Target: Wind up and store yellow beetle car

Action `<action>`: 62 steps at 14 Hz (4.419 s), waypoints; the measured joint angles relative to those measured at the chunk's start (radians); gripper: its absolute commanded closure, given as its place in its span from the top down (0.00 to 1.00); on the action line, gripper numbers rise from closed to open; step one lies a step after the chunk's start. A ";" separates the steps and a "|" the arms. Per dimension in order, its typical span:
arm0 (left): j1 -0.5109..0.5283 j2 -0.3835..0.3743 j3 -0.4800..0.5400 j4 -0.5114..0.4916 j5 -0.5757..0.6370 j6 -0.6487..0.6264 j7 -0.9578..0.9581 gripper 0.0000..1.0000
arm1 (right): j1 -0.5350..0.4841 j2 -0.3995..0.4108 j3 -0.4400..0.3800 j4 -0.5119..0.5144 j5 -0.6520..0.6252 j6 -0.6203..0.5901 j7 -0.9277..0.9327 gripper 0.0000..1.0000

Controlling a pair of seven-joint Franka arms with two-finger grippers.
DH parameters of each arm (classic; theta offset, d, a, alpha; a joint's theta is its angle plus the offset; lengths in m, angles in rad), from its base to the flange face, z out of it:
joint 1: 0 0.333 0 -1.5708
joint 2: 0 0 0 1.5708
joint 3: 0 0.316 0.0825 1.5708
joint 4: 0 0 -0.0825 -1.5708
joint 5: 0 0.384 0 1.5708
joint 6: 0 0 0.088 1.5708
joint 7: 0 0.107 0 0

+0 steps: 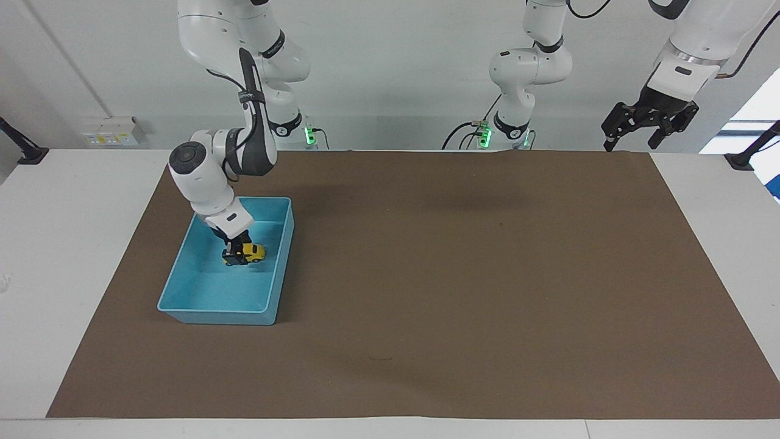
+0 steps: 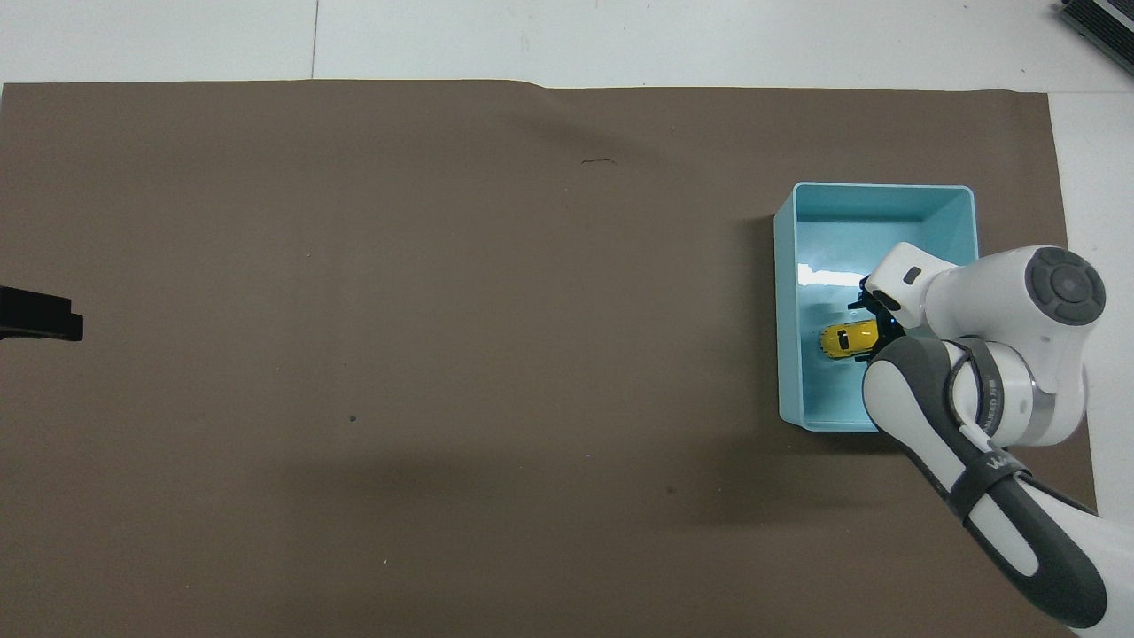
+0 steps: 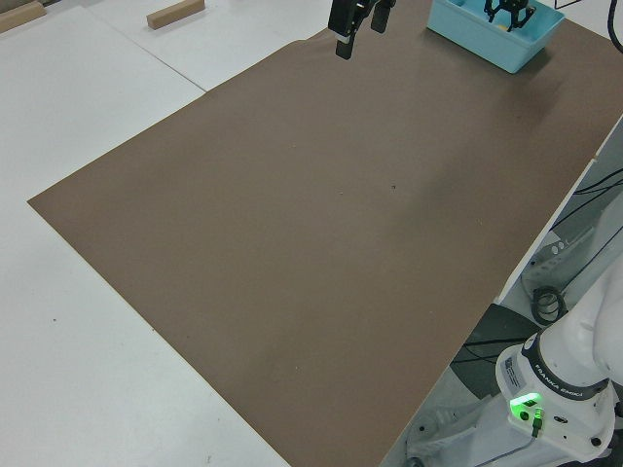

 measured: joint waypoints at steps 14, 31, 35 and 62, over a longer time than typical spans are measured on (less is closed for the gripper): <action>0.000 0.000 0.000 0.000 0.000 0.000 0.000 1.00 | 0.001 0.000 0.004 0.103 0.026 -0.104 0.000 1.00; 0.000 0.000 0.000 0.000 0.000 0.000 0.000 1.00 | 0.004 -0.012 0.030 0.327 0.050 -0.288 0.054 1.00; 0.000 0.000 0.000 0.000 0.000 0.000 0.000 1.00 | 0.004 -0.032 0.030 0.356 0.055 -0.332 0.109 1.00; 0.000 0.000 0.000 0.000 0.000 0.000 0.000 1.00 | 0.118 -0.176 -0.046 0.522 0.058 -0.660 1.178 1.00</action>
